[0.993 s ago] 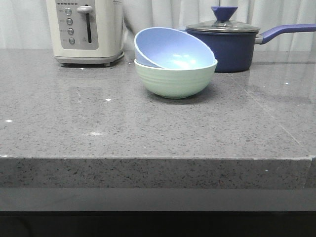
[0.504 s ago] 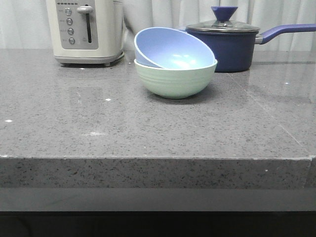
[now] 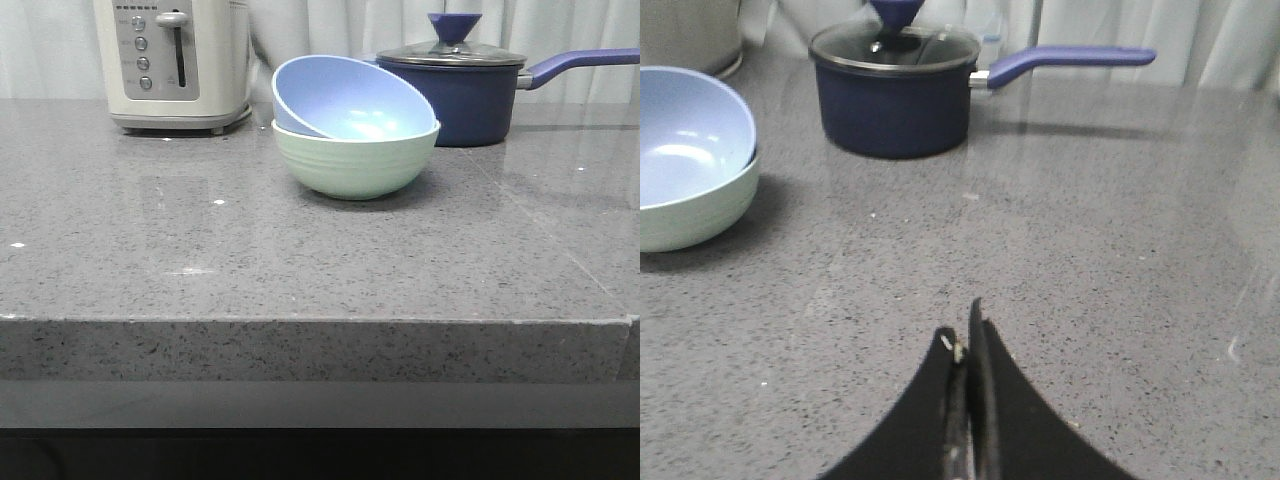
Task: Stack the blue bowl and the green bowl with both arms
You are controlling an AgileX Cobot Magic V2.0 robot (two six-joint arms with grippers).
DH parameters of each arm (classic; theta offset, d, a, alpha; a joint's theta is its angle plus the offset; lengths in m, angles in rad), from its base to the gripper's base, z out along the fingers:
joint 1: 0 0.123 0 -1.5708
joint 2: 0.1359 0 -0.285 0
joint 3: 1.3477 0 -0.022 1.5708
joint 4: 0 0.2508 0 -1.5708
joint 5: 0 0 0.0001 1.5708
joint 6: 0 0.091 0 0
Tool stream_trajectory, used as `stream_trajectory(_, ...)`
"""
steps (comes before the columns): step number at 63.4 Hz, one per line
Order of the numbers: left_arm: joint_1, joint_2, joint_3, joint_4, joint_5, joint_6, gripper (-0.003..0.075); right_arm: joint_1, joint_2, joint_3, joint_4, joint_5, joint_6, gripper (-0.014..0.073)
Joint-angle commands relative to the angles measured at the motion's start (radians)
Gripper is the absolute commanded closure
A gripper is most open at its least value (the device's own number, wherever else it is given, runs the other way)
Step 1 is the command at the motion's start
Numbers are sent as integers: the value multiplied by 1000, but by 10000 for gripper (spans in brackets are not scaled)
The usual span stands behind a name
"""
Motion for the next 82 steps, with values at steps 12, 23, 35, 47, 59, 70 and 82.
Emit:
stream_trajectory(12,4,-17,6,2,-89,-5,740,-35,-162,212,-14,-310,-8,657)
stream_trajectory(23,4,-17,6,2,-89,-5,740,-39,-170,223,-14,-299,-8,657)
stream_trajectory(35,4,-17,6,2,-89,-5,740,-40,-170,223,-14,-298,-8,657)
stream_trajectory(47,4,-17,6,2,-89,-5,740,-49,-170,223,-14,-298,-8,657)
stream_trajectory(59,4,-17,6,2,-89,-5,740,-51,-170,223,-14,-297,-8,657)
stream_trajectory(70,4,-17,6,2,-89,-5,740,-61,-170,223,-14,-297,-8,657)
stream_trajectory(82,4,-17,6,2,-89,-5,740,-61,-170,223,-14,-297,-8,657)
